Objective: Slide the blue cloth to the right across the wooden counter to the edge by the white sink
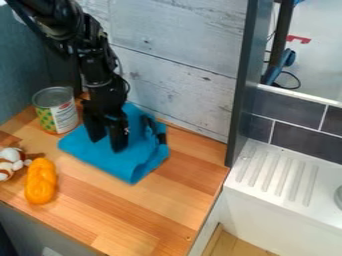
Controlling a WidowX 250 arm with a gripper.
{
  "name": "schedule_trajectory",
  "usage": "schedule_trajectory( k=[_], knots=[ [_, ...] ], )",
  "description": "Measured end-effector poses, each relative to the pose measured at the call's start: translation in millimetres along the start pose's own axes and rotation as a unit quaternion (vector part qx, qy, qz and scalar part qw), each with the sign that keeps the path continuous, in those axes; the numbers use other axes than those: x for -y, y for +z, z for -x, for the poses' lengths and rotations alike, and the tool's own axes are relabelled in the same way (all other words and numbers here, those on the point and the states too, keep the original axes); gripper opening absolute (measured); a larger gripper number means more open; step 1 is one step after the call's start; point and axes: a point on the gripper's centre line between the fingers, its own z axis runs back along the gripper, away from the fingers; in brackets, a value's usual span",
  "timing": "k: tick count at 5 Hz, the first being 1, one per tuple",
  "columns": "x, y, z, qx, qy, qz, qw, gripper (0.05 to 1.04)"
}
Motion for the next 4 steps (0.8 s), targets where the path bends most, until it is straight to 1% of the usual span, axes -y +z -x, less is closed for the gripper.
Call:
schedule_trajectory(
  k=[1, 2, 3, 4],
  knots=[
    [5, -1, -2, 0.002, 0.007, 0.006, 1.0000, 1.010],
    [20, -1, -7, -0.004, 0.006, 0.005, 1.0000, 1.010],
    [40, -2, -11, -0.010, -0.004, 0.006, 0.9999, 1.009],
    [59, -4, -13, -0.023, -0.016, 0.005, 0.9996, 1.008]
  ],
)
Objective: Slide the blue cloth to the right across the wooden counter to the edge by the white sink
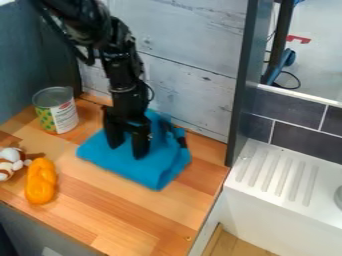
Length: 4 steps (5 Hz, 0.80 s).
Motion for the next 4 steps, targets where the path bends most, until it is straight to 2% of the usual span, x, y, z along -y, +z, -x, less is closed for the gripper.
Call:
schedule_trajectory(
  k=[1, 4],
  knots=[
    [14, -2, 2, -0.013, -0.004, -0.007, 0.9999, 1.007],
    [46, -3, -4, -0.009, -0.013, 0.004, 0.9999, 1.007]
  ],
)
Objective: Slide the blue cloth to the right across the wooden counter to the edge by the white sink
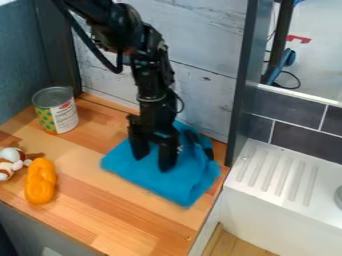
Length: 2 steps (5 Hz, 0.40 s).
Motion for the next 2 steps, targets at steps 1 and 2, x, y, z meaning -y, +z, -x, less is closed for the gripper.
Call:
schedule_trajectory(
  k=[1, 2],
  knots=[
    [11.6, -0.3, 2.8, -0.012, 0.001, 0.007, 0.9999, 1.007],
    [16.3, -1.8, 4.1, -0.021, 0.015, -0.001, 0.9997, 1.007]
  ],
)
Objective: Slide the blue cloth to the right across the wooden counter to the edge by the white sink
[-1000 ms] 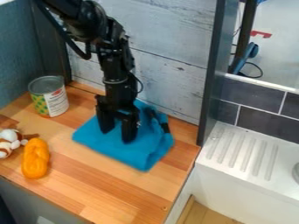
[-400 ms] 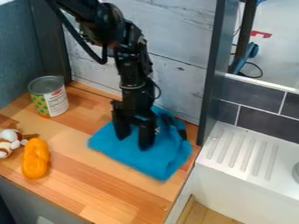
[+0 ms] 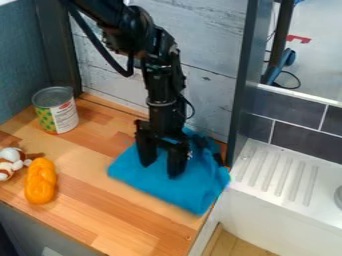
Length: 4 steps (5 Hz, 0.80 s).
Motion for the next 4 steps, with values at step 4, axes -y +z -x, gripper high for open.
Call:
schedule_trajectory(
  k=[4],
  knots=[
    [19, 91, 37, 0.043, 0.024, -0.102, 0.9936, 1.004]
  ],
)
